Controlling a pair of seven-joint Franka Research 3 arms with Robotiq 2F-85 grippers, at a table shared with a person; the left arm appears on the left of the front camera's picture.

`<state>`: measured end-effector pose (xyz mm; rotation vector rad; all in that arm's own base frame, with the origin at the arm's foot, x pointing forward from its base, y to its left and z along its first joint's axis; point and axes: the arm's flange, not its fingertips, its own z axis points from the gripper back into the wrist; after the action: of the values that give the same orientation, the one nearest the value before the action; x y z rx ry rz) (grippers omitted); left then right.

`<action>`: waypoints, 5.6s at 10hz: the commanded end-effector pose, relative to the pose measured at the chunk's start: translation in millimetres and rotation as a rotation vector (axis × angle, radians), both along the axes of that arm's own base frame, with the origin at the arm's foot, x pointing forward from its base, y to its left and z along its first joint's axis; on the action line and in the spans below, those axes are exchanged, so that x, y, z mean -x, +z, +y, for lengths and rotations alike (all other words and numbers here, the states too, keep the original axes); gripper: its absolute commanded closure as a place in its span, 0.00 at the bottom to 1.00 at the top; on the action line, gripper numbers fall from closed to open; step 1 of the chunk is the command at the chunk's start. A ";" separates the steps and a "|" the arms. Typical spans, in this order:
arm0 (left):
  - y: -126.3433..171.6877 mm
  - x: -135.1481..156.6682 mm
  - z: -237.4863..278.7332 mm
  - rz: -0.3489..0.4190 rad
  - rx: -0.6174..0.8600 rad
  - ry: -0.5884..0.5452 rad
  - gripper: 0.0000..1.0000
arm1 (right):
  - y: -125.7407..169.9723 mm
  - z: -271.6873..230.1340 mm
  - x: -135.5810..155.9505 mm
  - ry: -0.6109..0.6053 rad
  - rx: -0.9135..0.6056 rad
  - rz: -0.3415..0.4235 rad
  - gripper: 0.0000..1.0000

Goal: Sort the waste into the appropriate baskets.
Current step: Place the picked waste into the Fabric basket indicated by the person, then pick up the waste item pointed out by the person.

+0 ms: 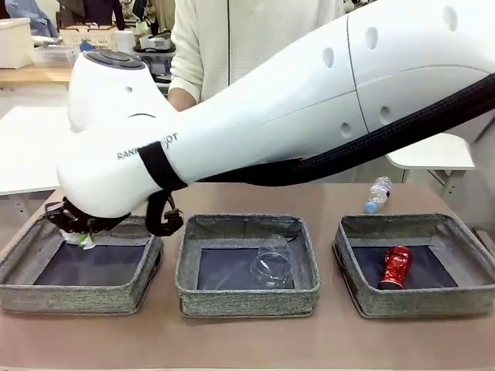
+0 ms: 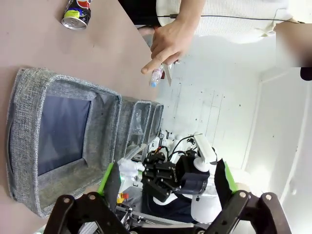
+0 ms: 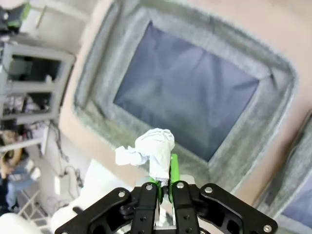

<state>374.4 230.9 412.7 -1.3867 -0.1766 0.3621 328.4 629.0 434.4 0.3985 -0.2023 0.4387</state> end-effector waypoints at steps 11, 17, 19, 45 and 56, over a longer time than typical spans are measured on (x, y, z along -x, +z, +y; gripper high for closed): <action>3.1 1.3 -1.7 -0.005 -0.007 0.003 0.00 | 2.5 -32.3 13.0 -0.086 -0.018 -0.059 0.00; 3.1 1.3 -1.7 -0.005 -0.007 0.003 0.00 | 108.0 -189.2 98.5 -0.164 0.105 0.089 0.00; 3.1 1.3 -1.7 -0.005 -0.007 0.003 0.00 | 118.7 -226.3 122.1 -0.215 0.114 0.074 0.00; 36.1 27.0 -178.1 -0.112 0.333 -0.142 0.00 | 0.6 -703.3 57.3 -0.112 -1.037 0.456 0.00; 36.1 27.0 -178.1 -0.112 0.333 -0.142 0.00 | 0.6 -703.3 57.3 -0.112 -1.037 0.456 0.00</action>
<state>352.5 52.4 448.2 -1.7347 -0.1104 0.2185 269.5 -74.5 427.8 1.4576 0.0040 0.1103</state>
